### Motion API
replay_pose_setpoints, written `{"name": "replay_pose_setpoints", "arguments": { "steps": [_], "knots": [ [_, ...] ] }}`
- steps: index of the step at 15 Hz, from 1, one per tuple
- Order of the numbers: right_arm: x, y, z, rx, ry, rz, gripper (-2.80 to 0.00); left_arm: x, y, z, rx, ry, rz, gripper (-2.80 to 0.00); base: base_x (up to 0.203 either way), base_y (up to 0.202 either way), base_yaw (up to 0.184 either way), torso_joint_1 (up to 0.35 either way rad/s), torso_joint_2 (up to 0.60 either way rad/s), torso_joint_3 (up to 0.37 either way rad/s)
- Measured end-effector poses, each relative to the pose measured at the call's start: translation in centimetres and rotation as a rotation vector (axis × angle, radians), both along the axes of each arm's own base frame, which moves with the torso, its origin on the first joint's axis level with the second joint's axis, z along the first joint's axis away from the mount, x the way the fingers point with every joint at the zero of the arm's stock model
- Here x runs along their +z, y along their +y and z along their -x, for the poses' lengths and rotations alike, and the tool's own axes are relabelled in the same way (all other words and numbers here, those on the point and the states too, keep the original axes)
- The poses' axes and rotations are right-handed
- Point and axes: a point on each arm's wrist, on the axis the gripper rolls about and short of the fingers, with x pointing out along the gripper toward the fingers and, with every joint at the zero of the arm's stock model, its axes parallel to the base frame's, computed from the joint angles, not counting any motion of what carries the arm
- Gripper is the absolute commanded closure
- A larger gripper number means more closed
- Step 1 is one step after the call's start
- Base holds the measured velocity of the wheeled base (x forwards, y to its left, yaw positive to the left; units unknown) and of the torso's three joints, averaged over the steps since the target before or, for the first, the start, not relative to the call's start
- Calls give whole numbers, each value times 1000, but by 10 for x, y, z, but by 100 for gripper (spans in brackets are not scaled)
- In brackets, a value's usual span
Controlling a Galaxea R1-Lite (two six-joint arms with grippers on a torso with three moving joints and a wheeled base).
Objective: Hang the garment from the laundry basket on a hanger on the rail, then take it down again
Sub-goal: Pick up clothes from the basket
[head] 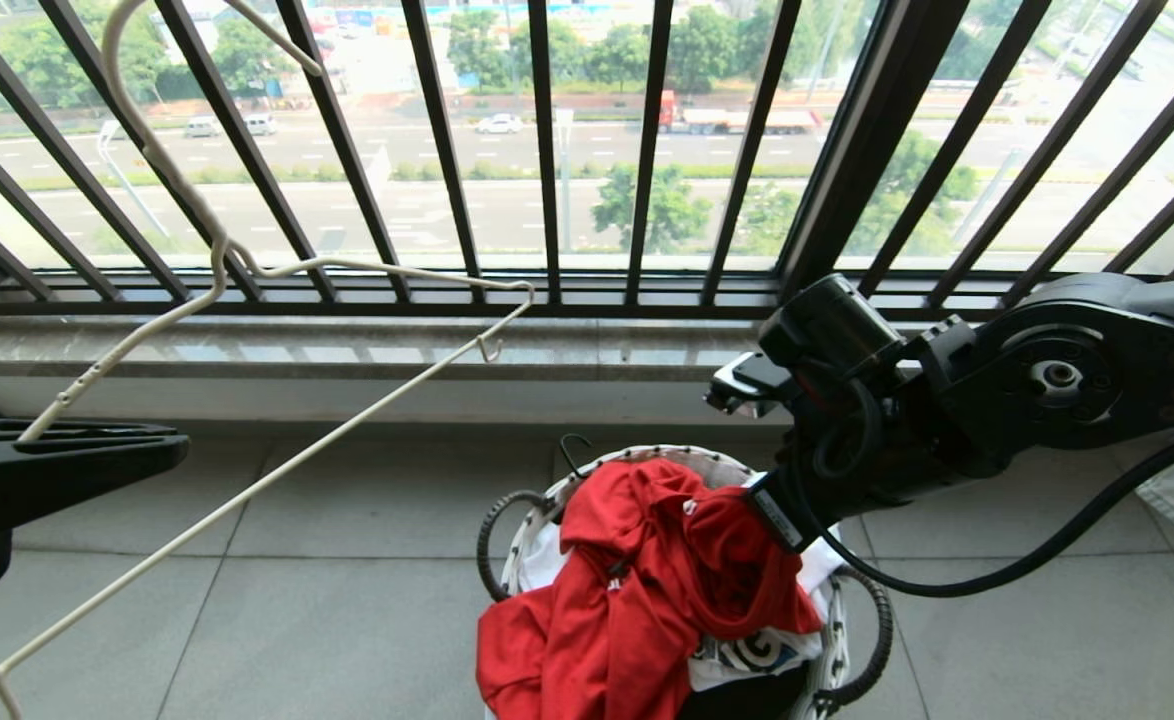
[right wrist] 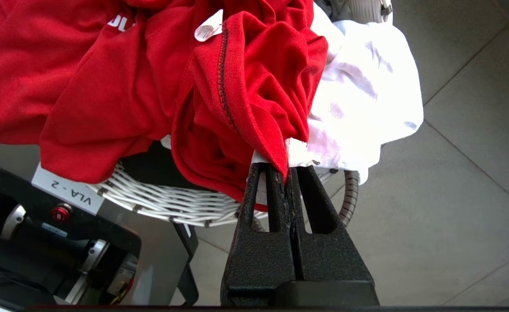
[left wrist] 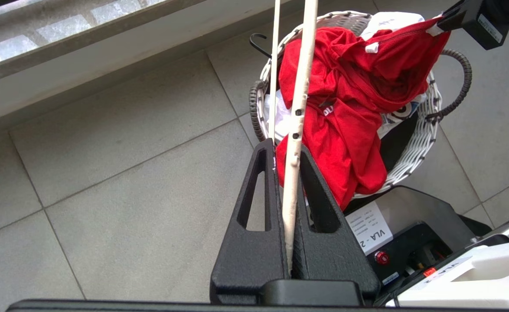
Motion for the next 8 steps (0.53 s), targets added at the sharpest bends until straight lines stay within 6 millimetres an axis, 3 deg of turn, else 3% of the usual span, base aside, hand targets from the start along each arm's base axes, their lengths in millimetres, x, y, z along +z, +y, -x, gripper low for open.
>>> {"name": "replay_pose_setpoints", "arguments": {
  "steps": [5,8],
  "knots": [
    [33,-4,38,58,-56,128,0,1,1,1,-1,-6,5,0,0,0,0,0,0,0],
    [49,-12,51,93,-127,265,0,3,3,4,-3,-16,12,0,0,0,0,0,0,0]
  ]
}}
